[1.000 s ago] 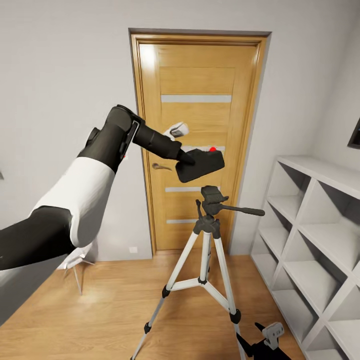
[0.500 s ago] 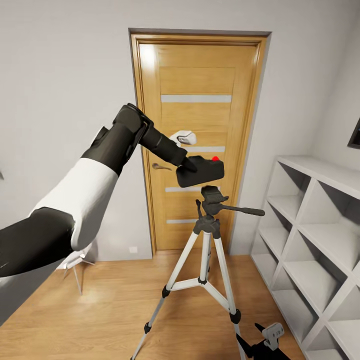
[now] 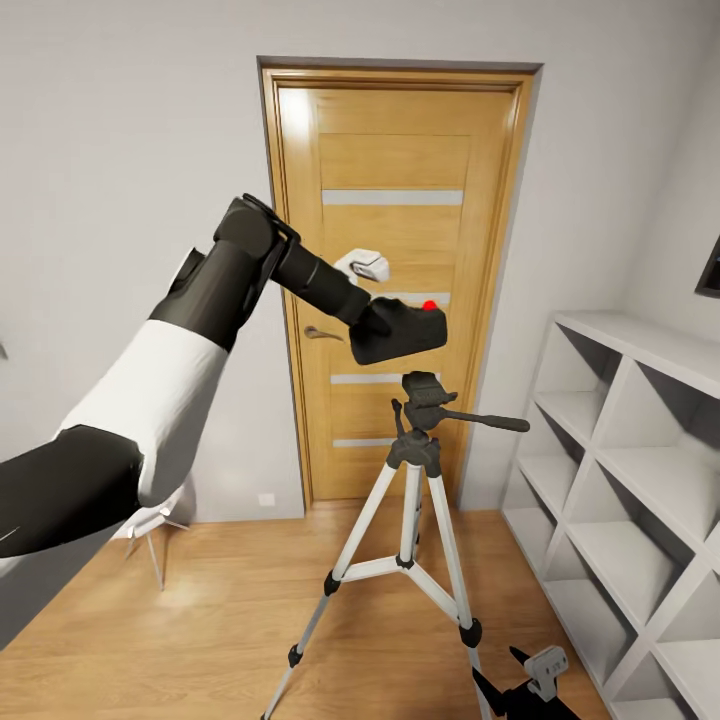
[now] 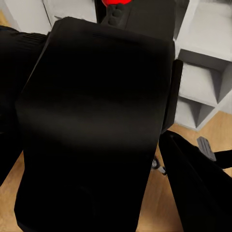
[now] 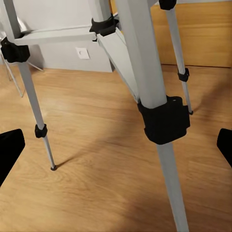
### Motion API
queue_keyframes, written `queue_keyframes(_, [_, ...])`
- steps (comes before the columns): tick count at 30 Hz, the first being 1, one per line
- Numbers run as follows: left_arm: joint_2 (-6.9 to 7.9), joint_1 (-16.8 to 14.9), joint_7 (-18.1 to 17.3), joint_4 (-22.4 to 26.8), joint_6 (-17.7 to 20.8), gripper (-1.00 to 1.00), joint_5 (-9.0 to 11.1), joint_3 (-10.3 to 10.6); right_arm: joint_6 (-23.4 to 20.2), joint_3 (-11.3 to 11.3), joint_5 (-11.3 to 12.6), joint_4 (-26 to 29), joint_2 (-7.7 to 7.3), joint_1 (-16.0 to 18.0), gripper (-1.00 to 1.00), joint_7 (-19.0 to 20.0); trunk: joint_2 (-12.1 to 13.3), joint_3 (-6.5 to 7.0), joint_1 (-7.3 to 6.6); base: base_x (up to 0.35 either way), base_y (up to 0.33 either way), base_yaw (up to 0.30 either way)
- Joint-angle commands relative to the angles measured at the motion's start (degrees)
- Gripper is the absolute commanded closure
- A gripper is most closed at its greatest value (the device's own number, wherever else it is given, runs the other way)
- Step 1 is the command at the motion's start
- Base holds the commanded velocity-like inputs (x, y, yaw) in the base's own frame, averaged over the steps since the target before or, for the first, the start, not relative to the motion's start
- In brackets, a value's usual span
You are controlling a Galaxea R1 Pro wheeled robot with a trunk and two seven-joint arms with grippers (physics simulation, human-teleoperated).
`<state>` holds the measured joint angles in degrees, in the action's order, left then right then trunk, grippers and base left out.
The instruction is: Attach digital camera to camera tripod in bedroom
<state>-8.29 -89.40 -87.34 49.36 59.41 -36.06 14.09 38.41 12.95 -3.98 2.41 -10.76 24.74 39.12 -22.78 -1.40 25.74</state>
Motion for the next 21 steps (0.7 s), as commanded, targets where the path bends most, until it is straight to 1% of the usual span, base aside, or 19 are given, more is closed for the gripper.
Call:
queue_keyframes(1, [0.32,0.09,-0.57,1.13,0.59,1.00,-0.59,-0.03,0.16,0.49,-0.41,-0.05,-0.01,0.05,-1.00,0.24,-0.14,-0.14,0.04,0.000,0.000,0.000])
queue_keyframes(7, [1.13,0.51,-0.67,3.31,0.59,1.00,-0.53,-0.01,0.13,0.48,-0.42,-0.11,0.02,0.05,-1.00,0.22,-0.14,-0.14,0.04,0.000,0.000,0.000])
queue_keyframes(8, [1.72,0.89,-0.79,4.69,0.59,1.00,-0.50,-0.01,0.10,0.49,-0.42,-0.12,0.03,0.06,-1.00,0.19,-0.14,-0.14,0.04,0.000,0.000,0.000])
queue_keyframes(10, [1.96,1.02,-0.89,5.97,0.59,1.00,-0.34,-0.02,0.11,0.49,-0.42,-0.12,0.05,0.05,-1.00,0.18,-0.14,-0.14,0.04,0.000,0.000,0.000])
queue_keyframes(16, [2.22,1.55,-1.07,10.52,0.59,1.00,-0.18,0.02,0.11,0.49,-0.42,-0.16,0.11,0.08,-1.00,0.17,-0.14,-0.14,0.04,0.000,0.000,0.000])
queue_keyframes(21, [2.86,2.59,-2.66,15.41,0.59,1.00,-0.10,0.16,0.10,0.49,-0.41,-0.20,0.11,0.06,-1.00,0.18,-0.14,-0.14,0.04,0.000,0.000,0.000])
